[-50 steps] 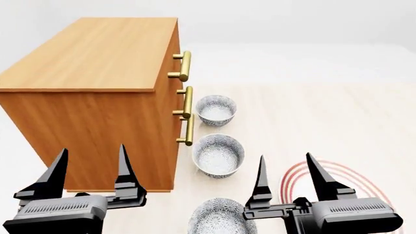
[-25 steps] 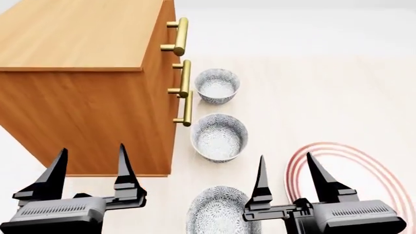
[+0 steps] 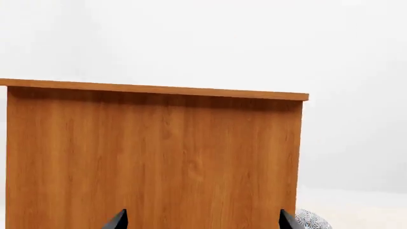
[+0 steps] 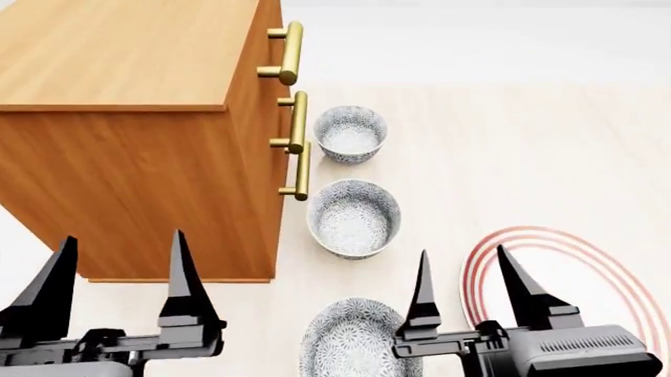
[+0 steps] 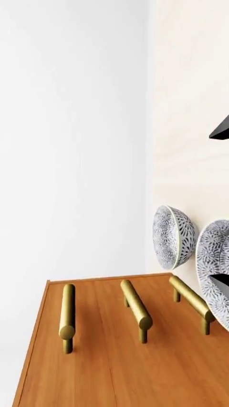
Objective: Put the bowl in the middle on the plate.
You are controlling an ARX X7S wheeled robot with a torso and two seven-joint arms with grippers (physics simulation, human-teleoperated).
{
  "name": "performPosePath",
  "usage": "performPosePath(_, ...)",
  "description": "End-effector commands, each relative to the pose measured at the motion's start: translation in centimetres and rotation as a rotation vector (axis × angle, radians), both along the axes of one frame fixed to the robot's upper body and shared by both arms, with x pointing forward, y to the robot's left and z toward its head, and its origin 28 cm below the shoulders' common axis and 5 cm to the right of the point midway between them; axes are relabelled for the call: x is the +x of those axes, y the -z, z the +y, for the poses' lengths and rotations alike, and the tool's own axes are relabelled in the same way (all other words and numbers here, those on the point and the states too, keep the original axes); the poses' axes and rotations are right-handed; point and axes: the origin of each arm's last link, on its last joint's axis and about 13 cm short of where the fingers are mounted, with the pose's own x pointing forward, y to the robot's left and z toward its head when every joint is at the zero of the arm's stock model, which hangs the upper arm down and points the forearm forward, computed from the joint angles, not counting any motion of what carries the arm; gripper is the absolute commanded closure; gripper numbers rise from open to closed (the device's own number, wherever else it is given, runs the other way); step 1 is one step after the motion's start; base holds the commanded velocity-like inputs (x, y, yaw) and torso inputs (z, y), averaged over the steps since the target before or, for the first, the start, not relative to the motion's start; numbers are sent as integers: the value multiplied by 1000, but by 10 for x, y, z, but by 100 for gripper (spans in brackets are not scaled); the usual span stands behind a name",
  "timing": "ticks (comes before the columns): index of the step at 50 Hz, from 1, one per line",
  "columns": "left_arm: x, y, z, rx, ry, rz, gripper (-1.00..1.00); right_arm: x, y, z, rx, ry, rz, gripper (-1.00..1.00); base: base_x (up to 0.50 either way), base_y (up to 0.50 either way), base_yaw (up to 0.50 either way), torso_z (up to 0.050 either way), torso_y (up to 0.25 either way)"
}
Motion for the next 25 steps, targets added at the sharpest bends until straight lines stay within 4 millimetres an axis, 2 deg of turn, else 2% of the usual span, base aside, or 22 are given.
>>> performPosePath(1, -35, -25, -3, -2, 54, -98, -100, -3, -4, -1, 0, 5, -16, -100, 0, 0, 0, 0, 0)
performPosePath(13, -41, -31, -4, -27, 70, -93, -100, -3, -5, -2, 1, 14, -19, -100, 0, 0, 0, 0, 0)
performPosePath(22, -41, -33, -5, -28, 71, -103, -100, -3, -4, -2, -1, 11, -16, -100, 0, 0, 0, -12, -250)
performPosePath(25, -40, -35, -4, -47, 69, -109, -100, -1, -5, -2, 22, 34, -13, -100, 0, 0, 0, 0, 0)
